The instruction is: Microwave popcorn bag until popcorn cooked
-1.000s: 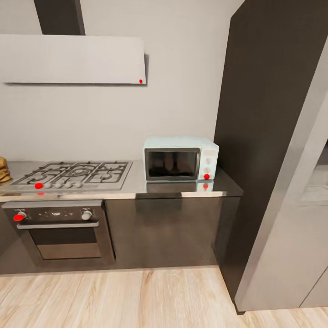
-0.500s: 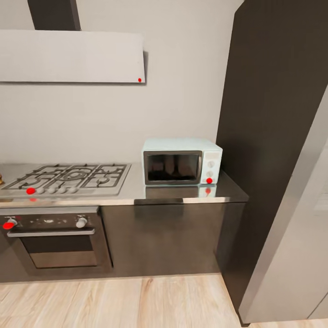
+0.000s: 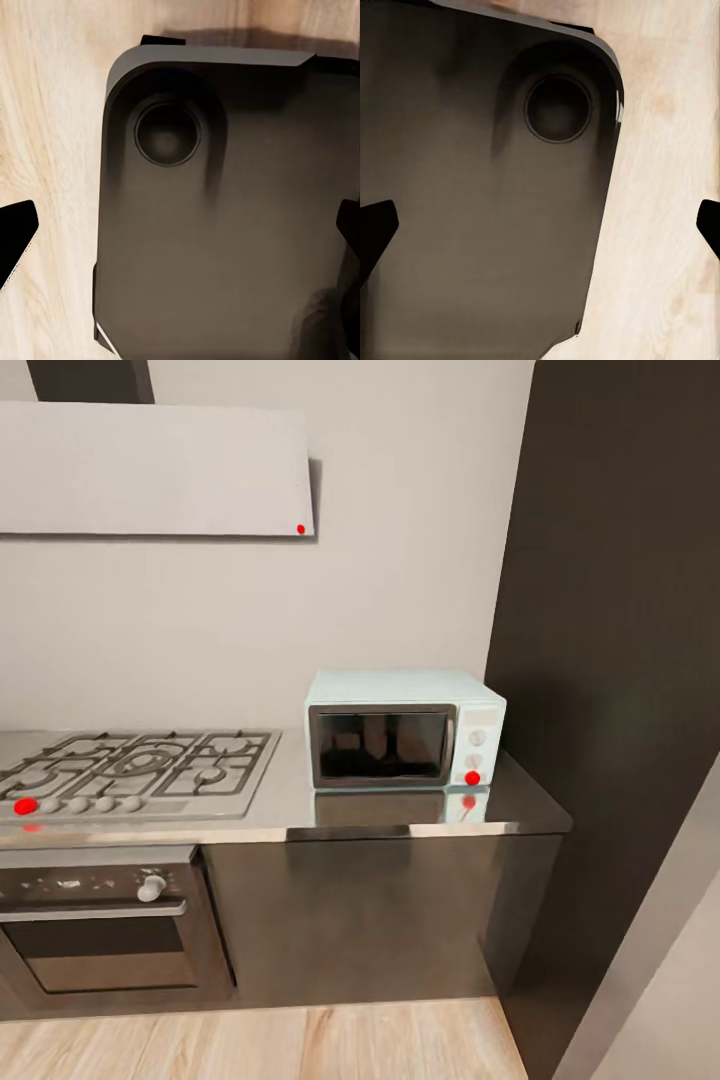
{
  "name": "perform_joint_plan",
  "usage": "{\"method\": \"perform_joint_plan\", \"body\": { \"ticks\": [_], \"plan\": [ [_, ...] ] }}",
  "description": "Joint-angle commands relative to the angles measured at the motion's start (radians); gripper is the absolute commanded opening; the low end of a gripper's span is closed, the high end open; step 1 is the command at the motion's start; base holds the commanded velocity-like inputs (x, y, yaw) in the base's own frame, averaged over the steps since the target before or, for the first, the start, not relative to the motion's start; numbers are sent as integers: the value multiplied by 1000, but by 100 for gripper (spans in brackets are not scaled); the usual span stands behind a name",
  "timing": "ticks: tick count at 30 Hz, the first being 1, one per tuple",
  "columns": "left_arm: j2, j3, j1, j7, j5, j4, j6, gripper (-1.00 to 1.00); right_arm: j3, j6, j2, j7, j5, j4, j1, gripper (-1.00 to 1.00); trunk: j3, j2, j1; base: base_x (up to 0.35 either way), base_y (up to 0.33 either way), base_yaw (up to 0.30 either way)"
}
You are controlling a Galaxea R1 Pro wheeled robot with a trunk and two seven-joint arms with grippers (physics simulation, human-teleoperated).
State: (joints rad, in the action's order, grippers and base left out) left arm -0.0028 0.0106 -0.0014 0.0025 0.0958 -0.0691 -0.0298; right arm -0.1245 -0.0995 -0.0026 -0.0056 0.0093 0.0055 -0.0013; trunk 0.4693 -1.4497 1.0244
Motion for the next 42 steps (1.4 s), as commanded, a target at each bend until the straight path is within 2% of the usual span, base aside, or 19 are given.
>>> {"method": "perform_joint_plan", "body": {
  "ticks": [1,21,24,25,27,28,32,35,36,37,39,40,41,42],
  "plan": [
    [0,0,0,0,10,0,-2,100,-5,-5,0,-1,2,1,0,100,1,0,1,318,0,0],
    [0,3,0,1,12,0,-4,100,-5,4,4,7,5,-1,0,100,1,0,1,27,0,0],
    [0,3,0,1,12,0,-4,100,-3,6,-2,11,6,-58,0,100,1,0,1,0,0,0],
    [-1,3,0,1,12,0,-4,100,-2,11,-4,13,6,-174,0,100,1,0,1,0,0,0],
    [-2,3,0,1,12,0,-4,100,-1,70,-5,12,7,-322,0,100,1,0,1,0,0,0],
    [-2,3,0,1,12,0,-4,100,1,143,-5,11,6,-438,0,100,1,0,1,0,0,0],
    [-2,3,0,1,10,-1,-4,100,10,345,-3,9,-3,-747,0,100,1,0,1,0,0,0],
    [-3,3,0,1,10,-1,-4,100,12,462,-2,9,-6,-919,0,100,1,0,1,0,0,0],
    [-3,2,0,1,10,-1,-4,100,13,574,-2,8,-7,-1095,0,100,1,0,1,0,0,0],
    [-3,2,0,1,10,-1,-4,100,15,615,-2,8,-7,-1168,0,100,1,0,1,0,0,0],
    [-3,2,0,1,10,-1,-4,100,49,748,-2,5,-6,-1373,0,100,1,0,1,0,0,0],
    [-3,2,0,1,10,-1,-4,100,60,785,-2,5,-3,-1435,-3,100,1,0,1,0,0,0],
    [-3,2,0,1,10,-2,-4,100,64,804,-3,5,-1,-1473,-12,100,1,0,1,0,0,0],
    [-3,2,0,1,10,-2,-4,100,74,876,-3,4,1,-1536,-84,100,1,0,1,0,0,0]
  ]
}}
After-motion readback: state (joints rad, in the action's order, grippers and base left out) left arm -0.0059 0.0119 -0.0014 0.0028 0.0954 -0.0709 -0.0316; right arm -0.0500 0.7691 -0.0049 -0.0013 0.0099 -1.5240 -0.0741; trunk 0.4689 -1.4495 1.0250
